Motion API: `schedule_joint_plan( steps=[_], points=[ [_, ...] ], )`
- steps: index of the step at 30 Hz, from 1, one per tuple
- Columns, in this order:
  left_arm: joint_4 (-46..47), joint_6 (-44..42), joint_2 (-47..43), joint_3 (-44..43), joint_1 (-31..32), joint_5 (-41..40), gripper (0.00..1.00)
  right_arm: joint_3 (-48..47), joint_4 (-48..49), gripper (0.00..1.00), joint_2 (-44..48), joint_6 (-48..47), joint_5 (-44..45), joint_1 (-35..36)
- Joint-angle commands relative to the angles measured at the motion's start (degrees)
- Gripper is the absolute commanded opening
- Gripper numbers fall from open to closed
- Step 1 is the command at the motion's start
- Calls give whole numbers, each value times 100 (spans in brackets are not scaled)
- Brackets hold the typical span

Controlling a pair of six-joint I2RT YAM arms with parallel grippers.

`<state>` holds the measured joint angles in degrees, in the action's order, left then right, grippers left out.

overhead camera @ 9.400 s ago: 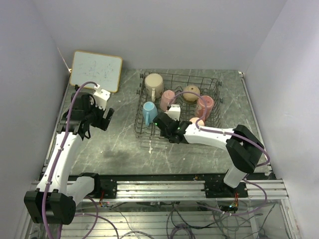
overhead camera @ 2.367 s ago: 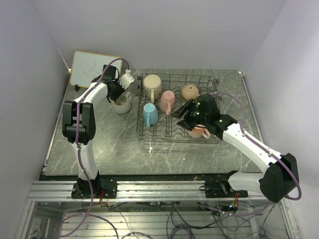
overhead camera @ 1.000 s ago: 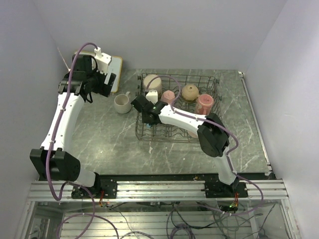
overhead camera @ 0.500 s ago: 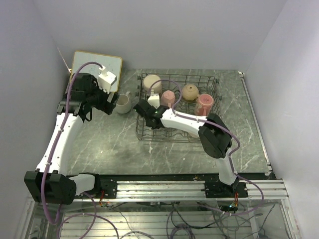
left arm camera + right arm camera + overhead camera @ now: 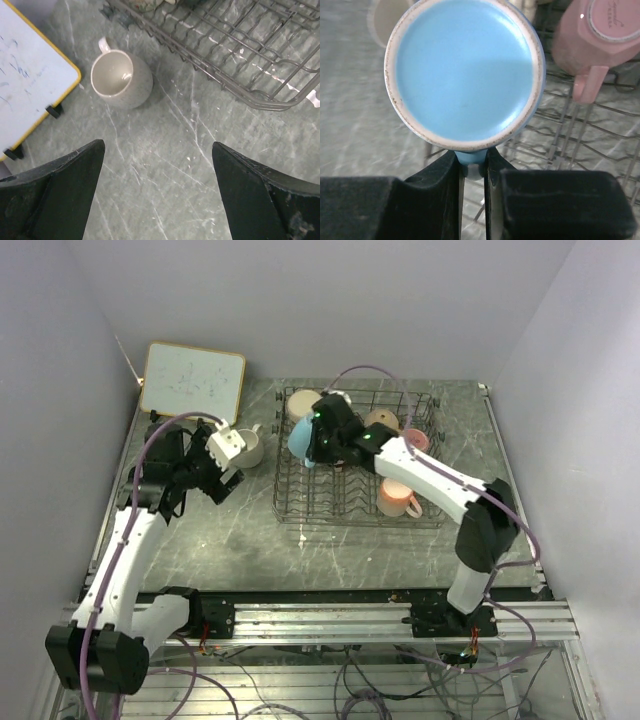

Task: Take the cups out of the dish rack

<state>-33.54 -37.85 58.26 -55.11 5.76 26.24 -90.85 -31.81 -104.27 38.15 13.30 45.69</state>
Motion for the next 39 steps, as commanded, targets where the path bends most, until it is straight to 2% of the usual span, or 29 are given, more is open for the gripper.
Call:
schedule_joint_plan(
  steps=[1, 7, 12, 15, 18, 21, 27, 32, 35, 39],
  points=[
    [832, -732, -496, 401, 83, 578, 100, 227, 670, 0, 691, 43, -1881, -299],
    [961, -1033, -780, 504, 619, 699, 97, 641, 1244, 0, 1277, 536, -3973, -395],
    [1365, -1016, -1152, 557, 1132, 684, 93, 1305, 2686, 0, 1582, 1665, -5243, -436],
    [947, -1327, -1119, 393, 1199, 756, 90, 1655, 3693, 0, 1648, 2489, -5768, -462],
    [530, -1822, -1152, 280, 1199, 505, 90, 1882, 4274, 0, 1725, 2966, -6041, -464],
    [812, -1930, -1423, 461, 1199, 356, 86, 2368, 5405, 0, 1840, 3780, -6310, -461],
    [1542, -1183, -1597, 507, 1199, 228, 76, 3081, 7057, 0, 1932, 4970, -6476, -420],
    [1163, -585, -1257, -180, 1199, 554, 72, 3051, 7281, 0, 1943, 5173, -6426, -263],
    [999, -215, -1131, -481, 1199, 957, 70, 3029, 7883, 0, 1858, 5599, -6389, -181],
    [856, 143, -1041, -752, 1199, 1056, 62, 2998, 8492, 0, 1677, 5999, -6296, -21]
  ],
)
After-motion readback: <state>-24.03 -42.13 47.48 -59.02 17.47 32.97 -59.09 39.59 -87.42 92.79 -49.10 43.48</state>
